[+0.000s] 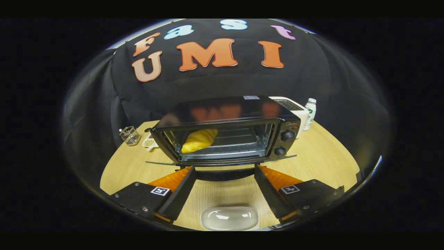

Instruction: Open the toaster oven, put the food inside, and close the toaster oven door.

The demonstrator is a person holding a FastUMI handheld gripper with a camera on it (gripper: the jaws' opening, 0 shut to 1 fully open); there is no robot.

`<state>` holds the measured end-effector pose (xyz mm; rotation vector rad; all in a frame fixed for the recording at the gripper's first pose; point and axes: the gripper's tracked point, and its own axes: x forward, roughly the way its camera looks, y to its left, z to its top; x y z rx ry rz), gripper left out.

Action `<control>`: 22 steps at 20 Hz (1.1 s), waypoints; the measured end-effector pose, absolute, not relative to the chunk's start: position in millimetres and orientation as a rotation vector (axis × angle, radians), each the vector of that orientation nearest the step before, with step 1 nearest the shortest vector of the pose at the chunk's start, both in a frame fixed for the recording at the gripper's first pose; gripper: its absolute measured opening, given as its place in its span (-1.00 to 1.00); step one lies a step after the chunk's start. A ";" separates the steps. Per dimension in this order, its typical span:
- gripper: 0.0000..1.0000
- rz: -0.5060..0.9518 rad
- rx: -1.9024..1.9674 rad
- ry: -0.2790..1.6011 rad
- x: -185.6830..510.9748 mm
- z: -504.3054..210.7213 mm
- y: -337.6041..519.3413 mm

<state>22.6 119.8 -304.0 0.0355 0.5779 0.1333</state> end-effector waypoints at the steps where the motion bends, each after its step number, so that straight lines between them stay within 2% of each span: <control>1: 0.99 0.134 0.044 0.564 29.8 -298.8 121.1; 8: 0.99 0.128 0.096 0.493 65.3 -266.9 122.3; 12: 0.98 0.133 0.091 0.468 61.4 -248.0 117.8; 22: 0.98 0.103 0.040 0.268 39.5 -128.6 90.7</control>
